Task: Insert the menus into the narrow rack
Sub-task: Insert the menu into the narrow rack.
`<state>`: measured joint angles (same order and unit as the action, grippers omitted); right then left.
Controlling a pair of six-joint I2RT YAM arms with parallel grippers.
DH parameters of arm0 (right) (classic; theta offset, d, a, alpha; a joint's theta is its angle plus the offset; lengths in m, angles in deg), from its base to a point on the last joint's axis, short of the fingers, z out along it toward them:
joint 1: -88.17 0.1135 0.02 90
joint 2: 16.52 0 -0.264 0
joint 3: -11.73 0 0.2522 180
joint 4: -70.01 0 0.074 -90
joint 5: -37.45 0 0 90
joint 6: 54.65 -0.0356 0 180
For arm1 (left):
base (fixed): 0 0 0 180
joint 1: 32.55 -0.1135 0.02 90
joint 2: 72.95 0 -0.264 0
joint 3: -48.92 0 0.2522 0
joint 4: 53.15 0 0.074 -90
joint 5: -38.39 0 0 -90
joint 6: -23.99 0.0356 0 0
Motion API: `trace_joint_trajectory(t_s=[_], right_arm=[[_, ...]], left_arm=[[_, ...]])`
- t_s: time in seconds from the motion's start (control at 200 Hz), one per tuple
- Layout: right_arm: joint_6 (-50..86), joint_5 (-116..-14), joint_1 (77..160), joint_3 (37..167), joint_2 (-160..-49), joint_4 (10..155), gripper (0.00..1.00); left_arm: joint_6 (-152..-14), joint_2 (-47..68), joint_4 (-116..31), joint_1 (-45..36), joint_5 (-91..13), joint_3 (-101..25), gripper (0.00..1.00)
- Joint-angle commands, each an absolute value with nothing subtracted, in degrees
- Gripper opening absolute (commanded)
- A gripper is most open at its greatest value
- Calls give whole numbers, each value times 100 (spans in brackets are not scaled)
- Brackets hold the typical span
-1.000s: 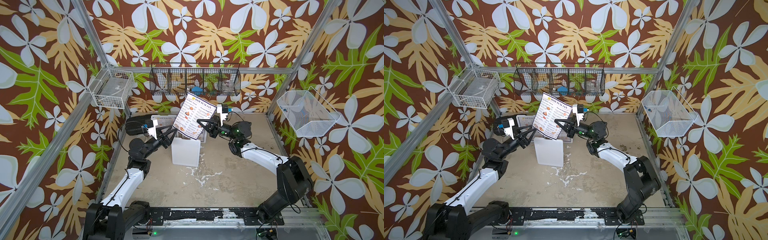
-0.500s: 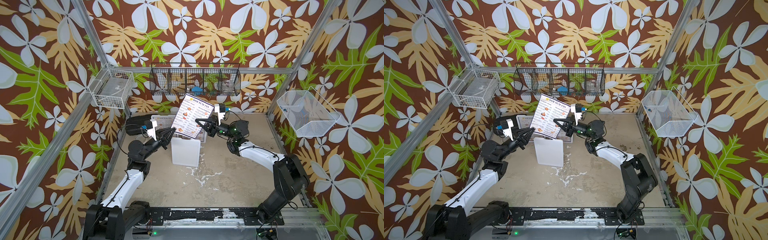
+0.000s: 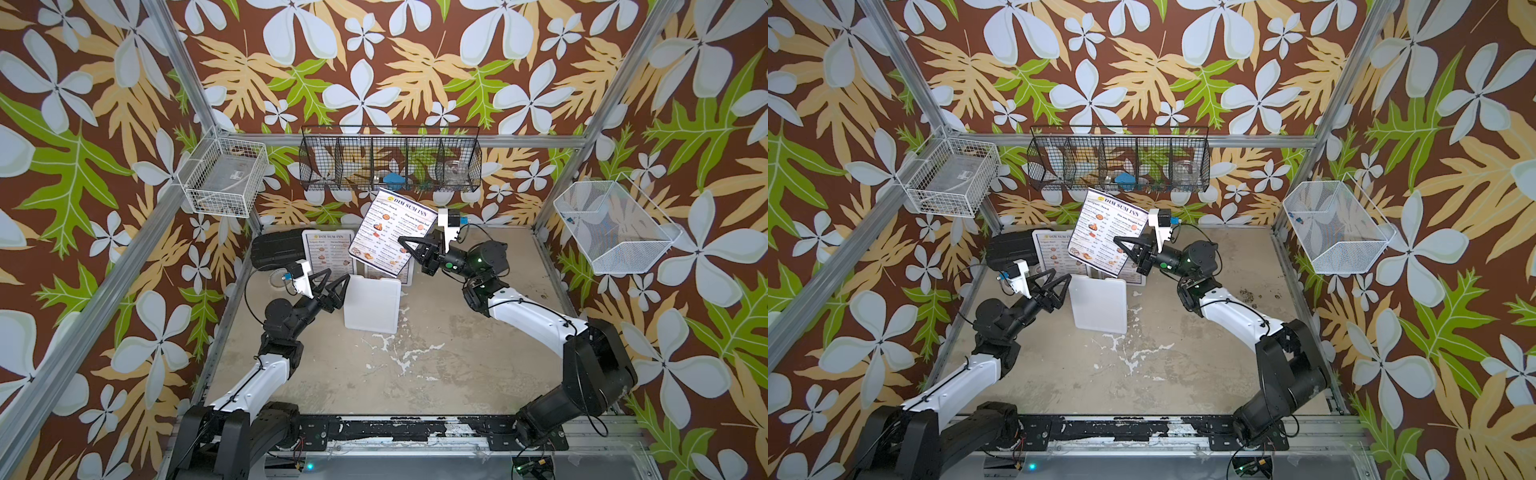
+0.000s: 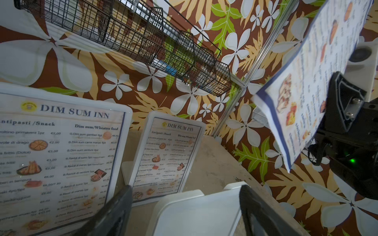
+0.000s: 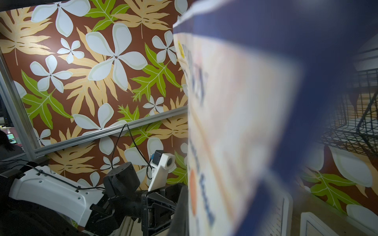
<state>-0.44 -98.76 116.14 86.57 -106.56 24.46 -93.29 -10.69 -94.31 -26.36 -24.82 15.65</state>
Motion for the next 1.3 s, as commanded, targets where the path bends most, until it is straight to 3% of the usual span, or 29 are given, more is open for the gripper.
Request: trace_joint_trajectory(t_s=[0.0, 0.485, 0.901, 1.296], right_arm=[[-33, -9788, 11535, 8582, -10574, 2351, 0], [-121, -9769, 11454, 8307, -10505, 2102, 0], [-125, -9739, 11423, 8165, -10434, 2049, 0], [-257, -9885, 11179, 8038, -10362, 1917, 0]], left_arm=[[-9333, -880, -10088, -2640, -2441, 1644, 85], [-9955, 430, -11869, -2531, -1286, 2021, 84], [-9732, 677, -11753, -1561, -1601, 1929, 79], [-9455, 723, -11055, -1532, -2207, 1723, 77]])
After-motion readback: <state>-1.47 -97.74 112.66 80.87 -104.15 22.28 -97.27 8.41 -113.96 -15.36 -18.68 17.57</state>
